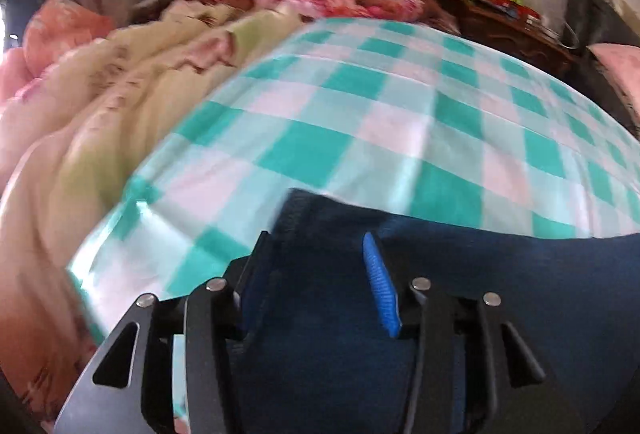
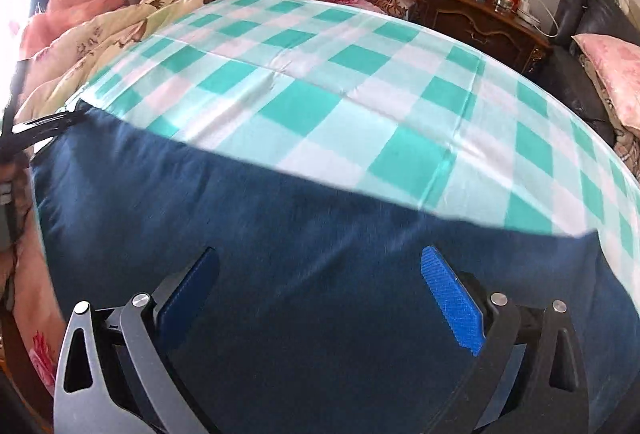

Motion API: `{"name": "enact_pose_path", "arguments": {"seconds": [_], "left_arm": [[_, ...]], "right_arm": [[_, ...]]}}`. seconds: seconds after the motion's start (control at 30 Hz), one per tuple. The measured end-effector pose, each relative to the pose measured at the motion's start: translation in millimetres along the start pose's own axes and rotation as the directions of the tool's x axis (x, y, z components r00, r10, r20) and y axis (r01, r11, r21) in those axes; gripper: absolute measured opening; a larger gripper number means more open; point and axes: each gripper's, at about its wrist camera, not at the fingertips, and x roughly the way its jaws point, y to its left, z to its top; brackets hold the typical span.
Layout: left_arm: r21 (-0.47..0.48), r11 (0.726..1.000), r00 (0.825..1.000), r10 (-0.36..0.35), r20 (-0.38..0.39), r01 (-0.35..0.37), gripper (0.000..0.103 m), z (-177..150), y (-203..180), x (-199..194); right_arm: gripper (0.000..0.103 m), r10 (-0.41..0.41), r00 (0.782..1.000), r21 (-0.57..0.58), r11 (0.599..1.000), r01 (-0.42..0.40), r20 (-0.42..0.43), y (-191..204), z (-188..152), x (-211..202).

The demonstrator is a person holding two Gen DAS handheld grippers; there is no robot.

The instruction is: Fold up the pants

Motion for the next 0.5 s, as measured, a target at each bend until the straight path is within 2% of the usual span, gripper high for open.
{"name": "enact_pose_path", "arguments": {"seconds": [0.13,0.27,0.33,0.5], "left_arm": [[-0.026,1.000,1.000,-0.011,0.023,0.011,0.049,-10,11,-14],[-0.013,1.000,1.000,-0.002,0.022,0.002,0.049,-18,15,-19],[-0.020,0.999,0.999,-0.032,0.011,0.032,0.049,-20,17,-17],[-0.001,0.999,0.999,-0.043,0.012,0.043,0.049,-13,10,-7]], "right_arm": [[0.097,-0.020,0.999,-0.023,1.000,0.020,-0.032,0,6,24],[0.098,-0.008,1.000,0.003,1.000,0.008,-0.017,-4,10,30],[0.098,-0.010,1.000,0.009,1.000,0.010,-0.009,-4,12,31],[0.097,-0.021,0.999,-0.002,1.000,0.021,0.032,-3,12,28]]}}
